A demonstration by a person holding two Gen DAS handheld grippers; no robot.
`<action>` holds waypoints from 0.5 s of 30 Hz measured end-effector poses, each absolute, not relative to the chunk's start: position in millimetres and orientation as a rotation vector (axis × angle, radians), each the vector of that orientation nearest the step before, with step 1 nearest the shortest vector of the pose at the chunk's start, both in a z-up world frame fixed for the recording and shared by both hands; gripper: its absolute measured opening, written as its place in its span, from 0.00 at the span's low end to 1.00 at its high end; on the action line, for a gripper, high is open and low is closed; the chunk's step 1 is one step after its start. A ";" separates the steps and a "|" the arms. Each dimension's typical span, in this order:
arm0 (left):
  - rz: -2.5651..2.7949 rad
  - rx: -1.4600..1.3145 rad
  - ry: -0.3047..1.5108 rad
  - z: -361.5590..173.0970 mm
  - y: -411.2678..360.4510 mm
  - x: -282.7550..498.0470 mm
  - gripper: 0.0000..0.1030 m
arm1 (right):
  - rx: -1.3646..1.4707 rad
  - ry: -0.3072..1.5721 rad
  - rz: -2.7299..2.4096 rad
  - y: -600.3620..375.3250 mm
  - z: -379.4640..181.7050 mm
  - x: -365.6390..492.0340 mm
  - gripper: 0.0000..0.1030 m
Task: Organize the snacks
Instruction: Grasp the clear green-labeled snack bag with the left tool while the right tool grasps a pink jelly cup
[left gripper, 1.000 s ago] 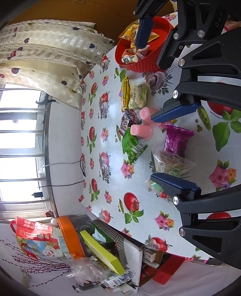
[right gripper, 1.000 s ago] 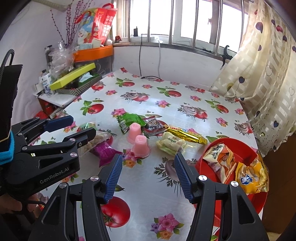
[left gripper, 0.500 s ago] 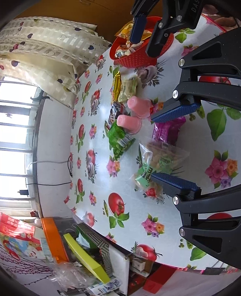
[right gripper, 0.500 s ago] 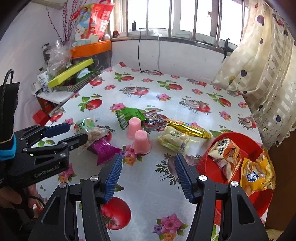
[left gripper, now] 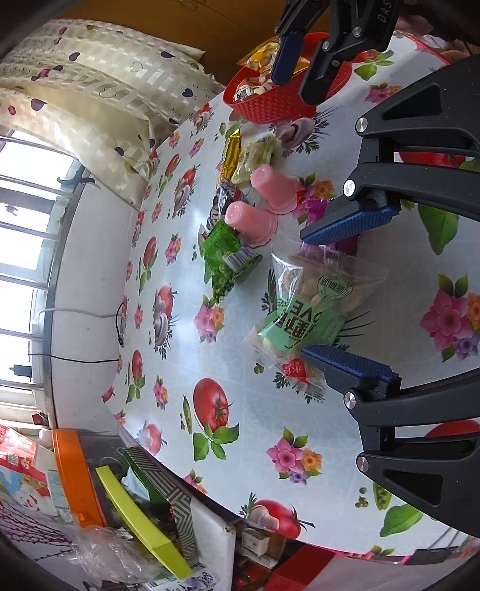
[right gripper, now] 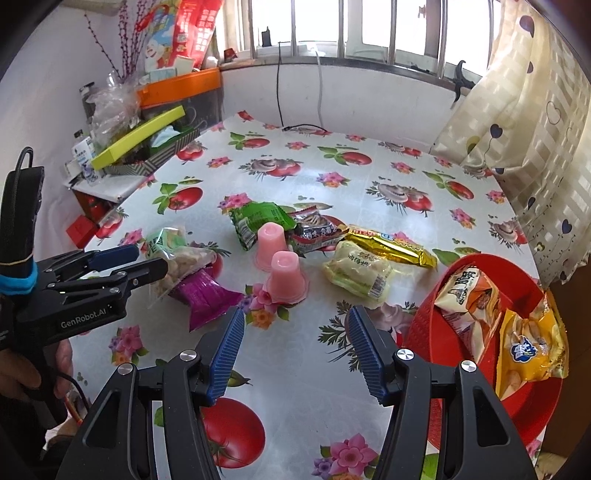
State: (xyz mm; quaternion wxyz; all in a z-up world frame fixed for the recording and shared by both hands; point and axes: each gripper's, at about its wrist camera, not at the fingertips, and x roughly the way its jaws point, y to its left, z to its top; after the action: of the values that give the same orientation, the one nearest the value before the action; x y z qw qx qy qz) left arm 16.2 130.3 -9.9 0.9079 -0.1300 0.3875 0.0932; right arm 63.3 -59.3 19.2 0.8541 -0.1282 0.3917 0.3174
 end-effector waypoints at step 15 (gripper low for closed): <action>0.221 -0.380 0.843 -26.4 163.1 26.4 0.57 | -0.262 0.890 0.696 -35.1 -5.9 92.8 0.55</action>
State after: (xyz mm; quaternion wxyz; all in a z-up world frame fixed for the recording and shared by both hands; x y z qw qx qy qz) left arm 26.4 163.1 -26.4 0.8890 -0.1831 0.4060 0.1062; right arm 92.8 -35.1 -5.9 0.8365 -0.1239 0.4205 0.3289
